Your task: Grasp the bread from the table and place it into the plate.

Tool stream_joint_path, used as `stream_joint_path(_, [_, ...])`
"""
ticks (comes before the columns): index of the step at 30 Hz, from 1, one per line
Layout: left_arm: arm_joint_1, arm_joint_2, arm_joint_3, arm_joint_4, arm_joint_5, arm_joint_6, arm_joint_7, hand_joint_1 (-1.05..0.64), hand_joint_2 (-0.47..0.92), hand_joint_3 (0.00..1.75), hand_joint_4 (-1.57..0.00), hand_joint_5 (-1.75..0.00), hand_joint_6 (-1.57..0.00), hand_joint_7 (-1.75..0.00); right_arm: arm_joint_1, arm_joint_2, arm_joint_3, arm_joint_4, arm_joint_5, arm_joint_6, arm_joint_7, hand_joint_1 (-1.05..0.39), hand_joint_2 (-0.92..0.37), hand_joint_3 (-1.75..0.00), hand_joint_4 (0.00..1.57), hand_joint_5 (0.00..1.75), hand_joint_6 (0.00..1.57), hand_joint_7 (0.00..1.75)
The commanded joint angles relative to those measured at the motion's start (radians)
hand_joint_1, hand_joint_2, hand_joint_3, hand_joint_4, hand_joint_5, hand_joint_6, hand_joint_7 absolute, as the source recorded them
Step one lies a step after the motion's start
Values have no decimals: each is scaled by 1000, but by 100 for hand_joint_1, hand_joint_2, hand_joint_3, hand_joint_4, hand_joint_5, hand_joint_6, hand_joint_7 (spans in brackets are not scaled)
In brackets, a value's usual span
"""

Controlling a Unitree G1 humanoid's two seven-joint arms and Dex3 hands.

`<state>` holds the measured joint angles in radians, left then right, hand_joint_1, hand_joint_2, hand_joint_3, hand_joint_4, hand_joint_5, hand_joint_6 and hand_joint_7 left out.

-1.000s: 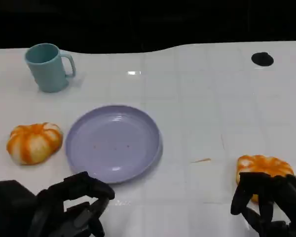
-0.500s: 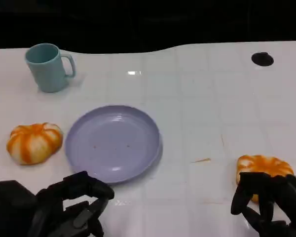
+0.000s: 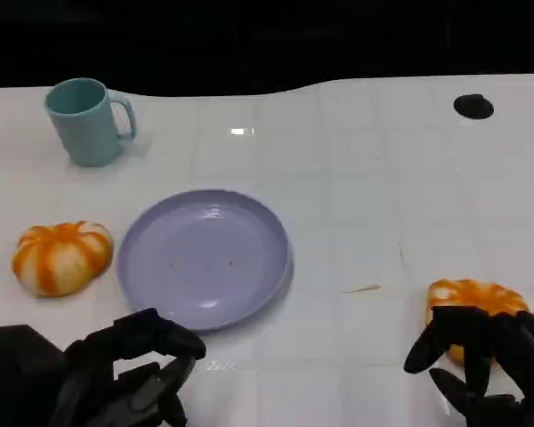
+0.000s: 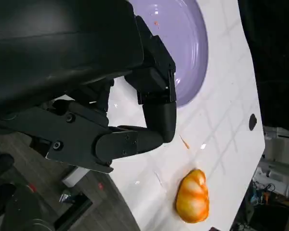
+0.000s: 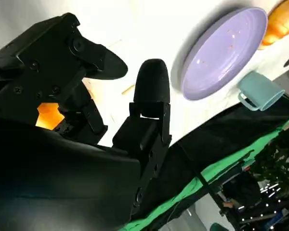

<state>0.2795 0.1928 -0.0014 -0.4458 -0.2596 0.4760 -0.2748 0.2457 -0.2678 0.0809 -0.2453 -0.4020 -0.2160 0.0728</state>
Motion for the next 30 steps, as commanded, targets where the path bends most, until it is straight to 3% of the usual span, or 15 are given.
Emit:
stream_joint_path(1, [2,13,10,-2,-6,-3,-7,-31,92,52,-63,-175,-59,-132,11,8,-11,-20,6,-9,-26,-10,-38,-105,76,150,84,84])
stream_joint_path(8, [2,9,13,-6,-12,8,-3,-31,91,52,-63,-175,-59,-131,19,-15,-13,-104,-77,28,-28,-15,-34,-96,56,114,67,62])
stream_joint_path(13, [4,1,18,-12,-23,25,6,-32,91,51,-63,-175,-59,-131,14,-54,-19,-158,-184,75,-4,-21,-44,-66,46,88,68,29])
stream_joint_path(18, [0,11,11,0,-14,3,-5,-32,92,51,-63,-175,-60,-130,14,-88,-23,-213,-232,133,60,-25,-61,-34,31,58,63,7])
stream_joint_path(23, [-3,4,11,-2,-15,15,6,-33,92,49,-63,-175,-61,-130,8,-126,-19,-288,-319,207,149,-30,-69,-11,15,51,51,0])
stream_joint_path(30, [-6,1,10,-2,-17,20,10,-34,92,48,-63,-175,-61,-129,-13,-157,-7,-350,-445,277,254,-32,-71,-3,2,50,37,0])
